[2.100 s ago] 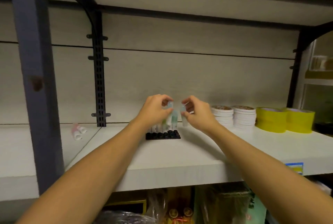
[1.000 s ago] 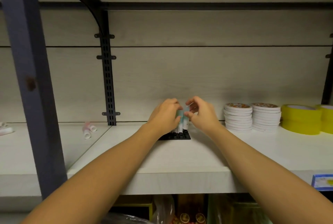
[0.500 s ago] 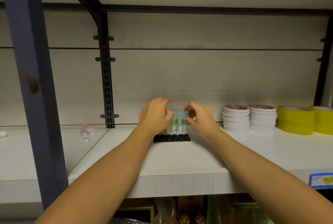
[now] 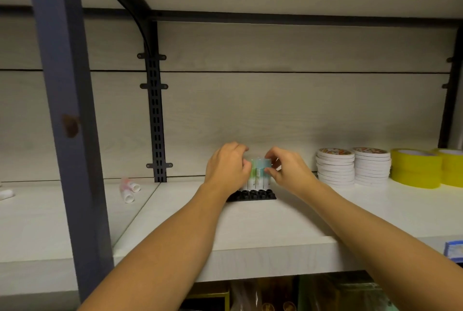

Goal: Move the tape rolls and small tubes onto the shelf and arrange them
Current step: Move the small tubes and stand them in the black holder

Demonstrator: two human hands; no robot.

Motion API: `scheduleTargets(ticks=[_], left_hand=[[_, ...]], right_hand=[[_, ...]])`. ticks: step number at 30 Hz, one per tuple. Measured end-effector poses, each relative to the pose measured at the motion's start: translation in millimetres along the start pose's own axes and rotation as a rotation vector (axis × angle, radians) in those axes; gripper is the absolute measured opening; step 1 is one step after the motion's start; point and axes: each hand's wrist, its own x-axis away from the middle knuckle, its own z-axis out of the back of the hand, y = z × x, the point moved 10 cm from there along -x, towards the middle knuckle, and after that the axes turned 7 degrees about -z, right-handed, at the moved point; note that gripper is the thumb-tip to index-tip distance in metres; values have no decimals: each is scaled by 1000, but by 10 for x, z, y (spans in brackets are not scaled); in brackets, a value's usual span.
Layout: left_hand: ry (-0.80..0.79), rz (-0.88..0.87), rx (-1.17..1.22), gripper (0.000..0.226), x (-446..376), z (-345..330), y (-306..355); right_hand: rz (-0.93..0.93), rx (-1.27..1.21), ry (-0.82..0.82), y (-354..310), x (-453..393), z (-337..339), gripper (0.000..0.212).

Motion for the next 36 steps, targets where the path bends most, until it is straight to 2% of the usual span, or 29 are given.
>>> scheduleTargets(ticks=[3, 7, 9, 15, 20, 24, 28, 36], left_hand=[[-33, -10, -15, 41, 20, 11, 61], [-60, -17, -82, 40, 60, 180, 153], [-102, 0, -115, 40, 113, 242, 182], [-253, 64, -205, 34, 450, 399, 346], [-200, 125, -289, 33, 781, 760, 537], [-193, 148, -391, 32, 1076, 1015, 720], [-195, 196, -441, 32, 1328, 1296, 797], [-213, 336, -524, 33, 1957, 2006, 565]], right_hand=[[-15, 45, -39, -47, 27, 40, 26], [-28, 160, -130, -89, 168, 138, 54], [-53, 171, -145, -77, 269, 229, 59], [-22, 226, -190, -44, 597, 529, 43], [58, 249, -180, -144, 871, 828, 38], [126, 215, -155, -371, 1040, 967, 38], [199, 179, -202, -737, 1189, 896, 40], [334, 135, -300, -1581, 1327, 621, 52]])
